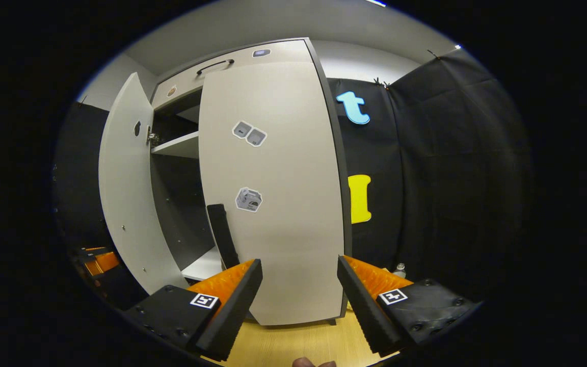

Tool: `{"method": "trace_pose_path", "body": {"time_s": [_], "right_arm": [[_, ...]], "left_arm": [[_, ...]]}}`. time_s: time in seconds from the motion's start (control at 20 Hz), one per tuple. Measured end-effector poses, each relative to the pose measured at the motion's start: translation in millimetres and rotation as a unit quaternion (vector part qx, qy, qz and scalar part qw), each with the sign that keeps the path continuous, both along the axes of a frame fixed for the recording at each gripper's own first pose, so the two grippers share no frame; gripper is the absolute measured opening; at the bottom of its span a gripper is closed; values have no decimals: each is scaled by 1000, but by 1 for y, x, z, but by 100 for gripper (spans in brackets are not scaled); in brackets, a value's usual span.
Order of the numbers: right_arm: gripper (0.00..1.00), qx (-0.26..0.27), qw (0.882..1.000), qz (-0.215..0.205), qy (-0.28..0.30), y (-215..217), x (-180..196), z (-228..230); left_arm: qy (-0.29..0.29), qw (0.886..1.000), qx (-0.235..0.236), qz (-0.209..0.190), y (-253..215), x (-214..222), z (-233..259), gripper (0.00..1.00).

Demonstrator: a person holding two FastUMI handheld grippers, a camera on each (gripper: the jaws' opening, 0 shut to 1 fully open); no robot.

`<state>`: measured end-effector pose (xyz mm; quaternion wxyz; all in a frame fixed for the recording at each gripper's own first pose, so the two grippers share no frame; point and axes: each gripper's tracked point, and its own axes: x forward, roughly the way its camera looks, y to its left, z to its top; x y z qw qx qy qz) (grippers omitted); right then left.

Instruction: Grab one shoe with the right hand and put it into the shoe cabinet, grab the other shoe with the left hand and put it into the shoe cabinet; then close the right door with the right hand and the left door with the left hand.

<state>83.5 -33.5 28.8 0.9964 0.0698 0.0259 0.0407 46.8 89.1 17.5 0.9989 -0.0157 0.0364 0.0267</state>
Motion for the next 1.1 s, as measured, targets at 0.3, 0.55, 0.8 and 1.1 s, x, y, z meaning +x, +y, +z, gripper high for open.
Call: {"method": "trace_pose_path", "body": {"time_s": [0.3,0.55,0.8,1.1], "right_arm": [[98,0,1000,-6,-1,-13,1,-1],[98,4,1000,-13,0,-25,4,-2],[98,4,1000,-11,4,-25,11,-5],[98,5,1000,-2,3,-20,15,-6]], "left_arm": [[3,999,-16,-32,-30,38,2,95],[1,999,-21,-47,-53,60,1,92],[-1,999,-16,-48,-72,68,3,95],[-3,999,-24,-49,-87,92,4,95]]}}
